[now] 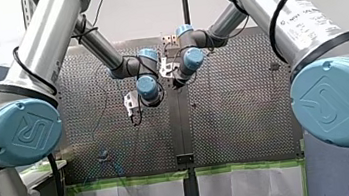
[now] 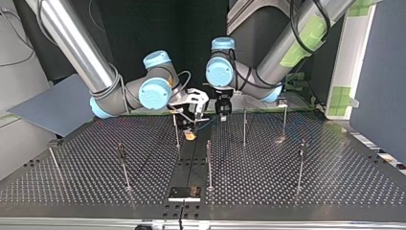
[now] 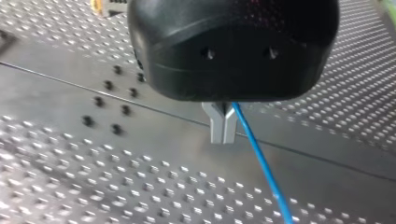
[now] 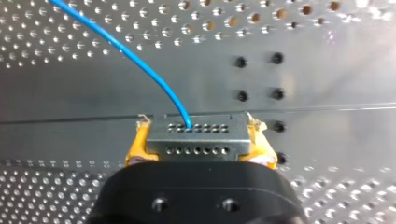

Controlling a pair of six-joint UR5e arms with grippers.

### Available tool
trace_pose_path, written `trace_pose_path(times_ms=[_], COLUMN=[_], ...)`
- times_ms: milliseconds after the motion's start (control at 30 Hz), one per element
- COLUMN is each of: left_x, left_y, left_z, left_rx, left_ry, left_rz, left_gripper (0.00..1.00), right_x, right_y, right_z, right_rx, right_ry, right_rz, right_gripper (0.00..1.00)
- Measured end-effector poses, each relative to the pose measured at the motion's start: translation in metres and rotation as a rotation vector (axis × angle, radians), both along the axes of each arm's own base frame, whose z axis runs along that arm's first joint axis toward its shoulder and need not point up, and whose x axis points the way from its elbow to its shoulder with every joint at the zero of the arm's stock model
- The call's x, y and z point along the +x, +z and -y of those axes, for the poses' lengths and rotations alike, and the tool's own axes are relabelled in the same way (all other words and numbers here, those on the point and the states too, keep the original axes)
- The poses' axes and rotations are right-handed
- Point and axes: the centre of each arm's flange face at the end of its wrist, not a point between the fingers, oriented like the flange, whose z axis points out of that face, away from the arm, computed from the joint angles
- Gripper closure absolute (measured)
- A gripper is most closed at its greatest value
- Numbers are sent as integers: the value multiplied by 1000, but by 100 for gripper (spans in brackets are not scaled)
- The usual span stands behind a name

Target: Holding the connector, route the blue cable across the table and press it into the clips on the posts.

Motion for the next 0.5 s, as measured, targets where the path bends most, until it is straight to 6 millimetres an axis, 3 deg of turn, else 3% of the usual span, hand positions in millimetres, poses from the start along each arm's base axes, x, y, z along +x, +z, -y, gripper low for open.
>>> trace_pose_path(times_ms=[500], left_x=[-16], left_y=[73], left_z=[-7], left_rx=[-35], left_ry=[-2], left_rz=[82], left_gripper=[100], right_x=[-18], right_y=[67], right_z=[-21], right_rx=[-62], right_ry=[3], right_rz=[28], right_gripper=[100])
